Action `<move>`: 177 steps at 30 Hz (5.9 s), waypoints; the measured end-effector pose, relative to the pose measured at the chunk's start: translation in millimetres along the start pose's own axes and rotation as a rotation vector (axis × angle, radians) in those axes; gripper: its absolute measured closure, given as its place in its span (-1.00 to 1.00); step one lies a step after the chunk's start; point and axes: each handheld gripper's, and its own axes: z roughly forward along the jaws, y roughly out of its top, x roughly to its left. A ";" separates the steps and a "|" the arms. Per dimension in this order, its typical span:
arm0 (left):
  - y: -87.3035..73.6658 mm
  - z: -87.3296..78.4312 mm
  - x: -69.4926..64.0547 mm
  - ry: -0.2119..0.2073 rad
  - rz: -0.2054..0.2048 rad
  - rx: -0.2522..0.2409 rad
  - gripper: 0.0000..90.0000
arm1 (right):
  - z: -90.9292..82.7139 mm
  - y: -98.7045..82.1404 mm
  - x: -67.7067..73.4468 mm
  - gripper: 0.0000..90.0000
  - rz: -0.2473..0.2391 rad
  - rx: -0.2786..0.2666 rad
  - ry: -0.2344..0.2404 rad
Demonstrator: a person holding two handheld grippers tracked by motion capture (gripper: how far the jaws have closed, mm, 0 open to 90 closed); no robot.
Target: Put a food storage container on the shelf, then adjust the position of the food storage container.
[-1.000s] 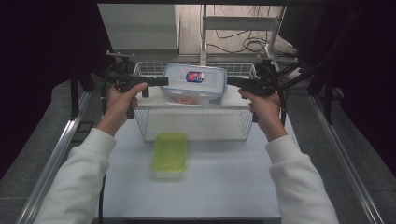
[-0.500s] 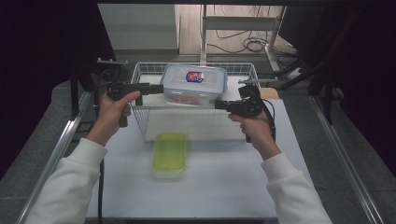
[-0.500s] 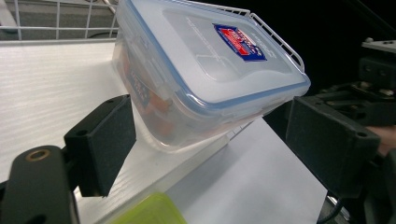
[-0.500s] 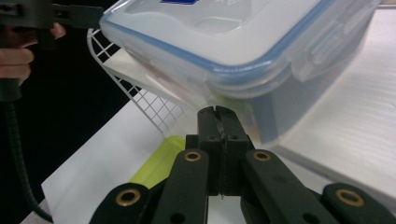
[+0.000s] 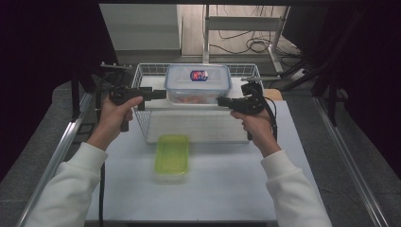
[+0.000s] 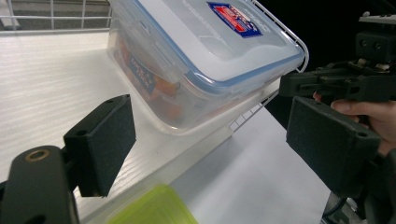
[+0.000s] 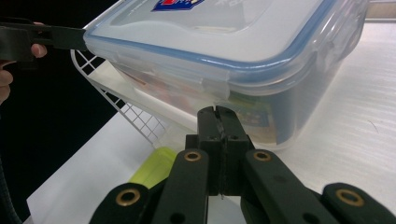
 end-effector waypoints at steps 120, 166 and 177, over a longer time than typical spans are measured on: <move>-217.9 27.1 58.4 0.104 0.038 0.288 1.00 | -31.4 -206.3 -21.7 -0.13 -0.043 0.149 0.033; -226.2 31.0 4.9 0.126 0.180 0.264 0.40 | -13.4 -170.1 -15.8 0.93 -0.091 0.135 -0.021; -226.5 14.1 19.9 0.169 0.142 0.245 0.05 | 72.6 -126.2 5.5 0.98 -0.184 0.210 -0.041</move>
